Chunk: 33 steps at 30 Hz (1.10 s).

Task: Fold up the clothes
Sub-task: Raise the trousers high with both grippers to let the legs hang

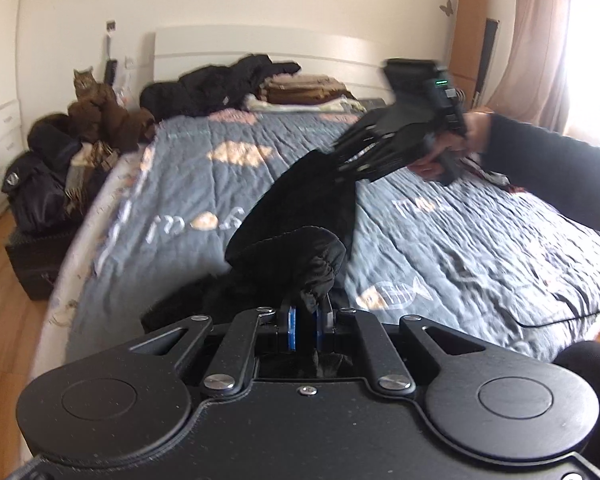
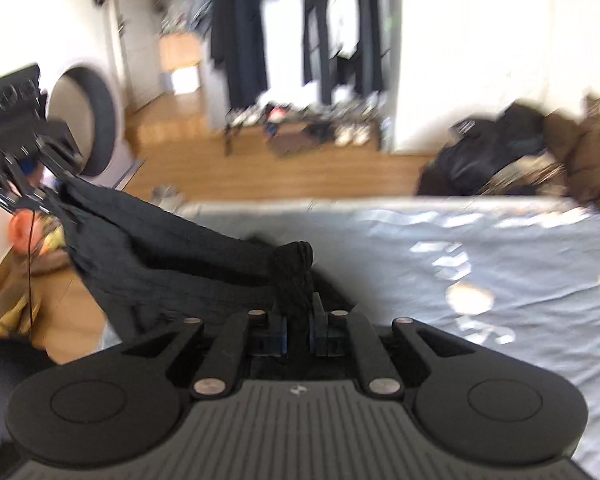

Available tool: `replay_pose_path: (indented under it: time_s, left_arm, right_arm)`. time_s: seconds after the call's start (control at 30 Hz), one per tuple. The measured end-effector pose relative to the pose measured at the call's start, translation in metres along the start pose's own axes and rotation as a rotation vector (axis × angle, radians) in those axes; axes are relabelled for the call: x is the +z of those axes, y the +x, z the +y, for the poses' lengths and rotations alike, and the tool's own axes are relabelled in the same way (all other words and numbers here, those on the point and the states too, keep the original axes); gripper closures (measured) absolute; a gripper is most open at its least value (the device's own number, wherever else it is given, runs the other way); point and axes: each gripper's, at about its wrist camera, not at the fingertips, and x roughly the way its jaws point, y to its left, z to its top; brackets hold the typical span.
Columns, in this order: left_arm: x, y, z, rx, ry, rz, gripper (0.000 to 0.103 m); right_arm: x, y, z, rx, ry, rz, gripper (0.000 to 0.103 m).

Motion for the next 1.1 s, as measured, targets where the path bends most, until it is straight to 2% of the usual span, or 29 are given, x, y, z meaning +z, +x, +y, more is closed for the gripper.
replay_pose_path:
  time_s: [0.23,0.47,0.67,0.83,1.1]
  left_arm:
    - [0.079,-0.022,-0.034,0.073,0.139,-0.13,0.094]
    - [0.169,-0.059,-0.106,0.125,0.287,-0.299,0.094]
    - [0.227,-0.106,-0.184,0.17,0.396,-0.447,0.094]
    - [0.266,-0.151,-0.237,0.23,0.417,-0.572,0.094]
    - [0.311,-0.21,-0.336,0.272,0.453,-0.734,0.094]
  right_arm:
    - [0.035,-0.143,0.048,-0.234,0.073,-0.111,0.095]
    - [0.065,-0.267,0.102,-0.457,0.122,-0.244,0.095]
    - [0.086,-0.348,0.145,-0.64,0.13,-0.334,0.095]
    - [0.102,-0.405,0.191,-0.75,0.096,-0.422,0.095]
    - [0.129,-0.488,0.273,-0.933,0.032,-0.52,0.095]
